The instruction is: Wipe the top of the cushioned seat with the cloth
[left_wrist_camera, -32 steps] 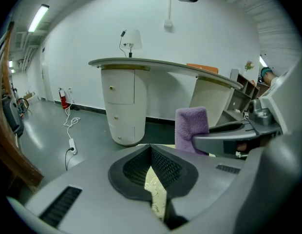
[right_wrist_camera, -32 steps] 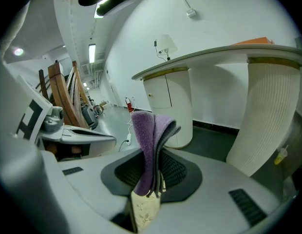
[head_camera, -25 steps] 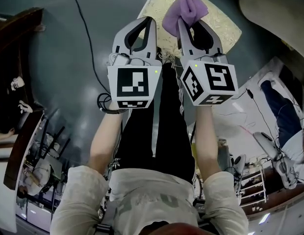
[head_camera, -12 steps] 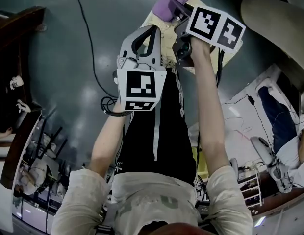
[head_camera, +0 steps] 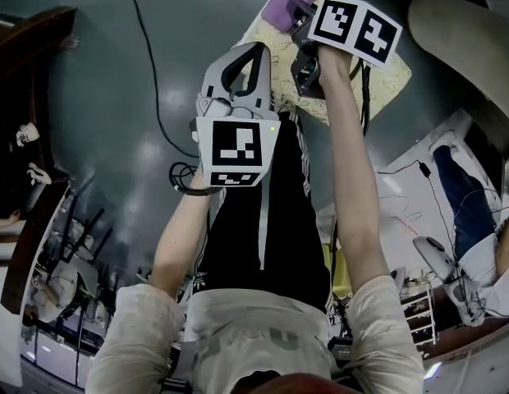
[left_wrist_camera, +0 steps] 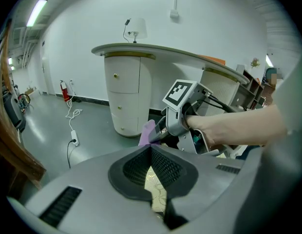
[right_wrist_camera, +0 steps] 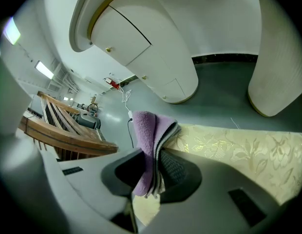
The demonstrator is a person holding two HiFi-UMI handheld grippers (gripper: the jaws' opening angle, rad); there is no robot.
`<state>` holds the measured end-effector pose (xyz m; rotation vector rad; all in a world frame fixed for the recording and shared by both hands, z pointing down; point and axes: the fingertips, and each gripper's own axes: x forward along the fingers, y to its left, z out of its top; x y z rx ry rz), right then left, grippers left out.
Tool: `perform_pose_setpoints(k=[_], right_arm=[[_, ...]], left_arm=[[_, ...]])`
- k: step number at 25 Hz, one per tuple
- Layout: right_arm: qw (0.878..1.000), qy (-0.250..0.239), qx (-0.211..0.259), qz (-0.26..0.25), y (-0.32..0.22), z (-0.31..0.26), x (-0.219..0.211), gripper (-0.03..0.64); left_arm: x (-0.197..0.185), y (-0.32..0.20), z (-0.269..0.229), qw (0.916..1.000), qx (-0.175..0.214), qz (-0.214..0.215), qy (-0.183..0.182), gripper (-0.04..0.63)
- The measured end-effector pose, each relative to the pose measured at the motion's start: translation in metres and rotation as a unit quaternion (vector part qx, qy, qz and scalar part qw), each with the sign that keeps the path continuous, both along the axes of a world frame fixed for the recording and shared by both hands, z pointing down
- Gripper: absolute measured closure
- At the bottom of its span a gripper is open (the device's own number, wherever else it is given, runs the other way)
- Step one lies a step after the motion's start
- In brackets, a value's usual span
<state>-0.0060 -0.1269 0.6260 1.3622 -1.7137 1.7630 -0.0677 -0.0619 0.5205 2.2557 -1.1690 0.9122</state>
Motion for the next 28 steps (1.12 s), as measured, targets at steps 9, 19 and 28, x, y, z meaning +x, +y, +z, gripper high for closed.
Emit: perform_pose_setpoints(k=[9,19,28], right_arm=[[1.000,0.007,0.003,0.006,0.009,0.002,0.009,0.529],[0.998,0.041,-0.016,0.034,0.047,0.000,0.078,0.529],[0.994,0.084,-0.030,0.068,0.097,0.002,0.144,0.529]], left_arm=[[0.004,0.001,0.001,0.9999,0.001,0.012,-0.001,0.589],[0.028,-0.001,-0.007,0.9988,0.000,0.048,-0.006,0.589],[0.052,0.001,-0.008,0.9942,0.003,0.107,-0.010,0.589]])
